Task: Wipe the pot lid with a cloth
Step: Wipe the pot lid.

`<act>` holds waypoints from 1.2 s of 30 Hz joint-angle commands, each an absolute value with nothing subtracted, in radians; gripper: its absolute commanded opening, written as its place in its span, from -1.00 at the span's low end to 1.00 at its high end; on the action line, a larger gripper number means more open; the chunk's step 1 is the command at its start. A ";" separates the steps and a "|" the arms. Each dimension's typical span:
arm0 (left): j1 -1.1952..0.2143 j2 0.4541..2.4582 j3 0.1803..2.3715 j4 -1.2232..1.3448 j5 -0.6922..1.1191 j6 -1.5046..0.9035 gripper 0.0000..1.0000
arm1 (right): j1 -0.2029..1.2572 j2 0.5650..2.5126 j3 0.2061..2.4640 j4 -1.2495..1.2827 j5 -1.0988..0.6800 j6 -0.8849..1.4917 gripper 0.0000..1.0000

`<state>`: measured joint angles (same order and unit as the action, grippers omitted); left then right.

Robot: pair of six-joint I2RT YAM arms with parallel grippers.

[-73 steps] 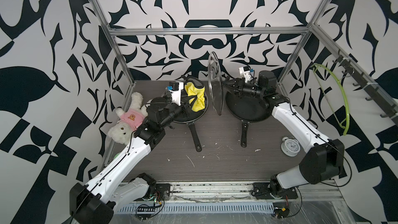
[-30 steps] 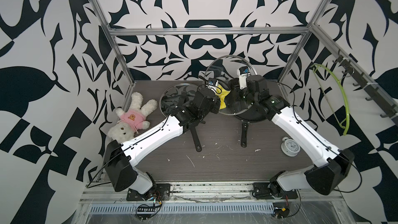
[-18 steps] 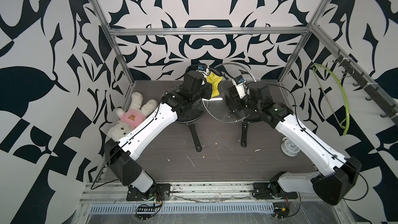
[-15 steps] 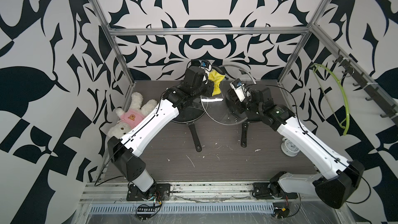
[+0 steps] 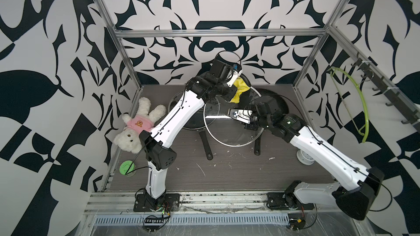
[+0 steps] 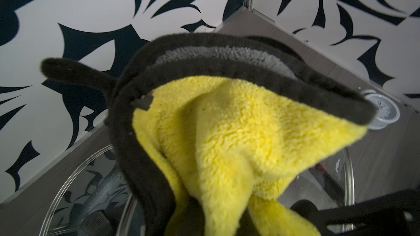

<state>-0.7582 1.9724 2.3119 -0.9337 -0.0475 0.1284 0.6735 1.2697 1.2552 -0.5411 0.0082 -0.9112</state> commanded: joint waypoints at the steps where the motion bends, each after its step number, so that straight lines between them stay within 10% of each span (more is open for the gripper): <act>1: -0.789 2.028 2.366 -1.063 -0.029 0.238 -1.00 | 0.717 1.244 1.389 -0.326 0.026 -1.049 -1.00; 22: -0.743 1.839 2.148 -0.824 -0.246 0.036 -1.00 | 0.709 1.243 1.343 -0.186 0.180 -0.852 -1.00; 36: -0.748 1.609 1.815 -0.637 -0.340 -0.102 -1.00 | 0.634 1.273 1.454 -0.163 0.288 -0.279 -1.00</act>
<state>-0.7391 1.6512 1.8523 -0.6941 -0.3161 -0.0669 0.6472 1.3304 1.3388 -0.3927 0.2417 -0.4866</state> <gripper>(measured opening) 0.136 0.325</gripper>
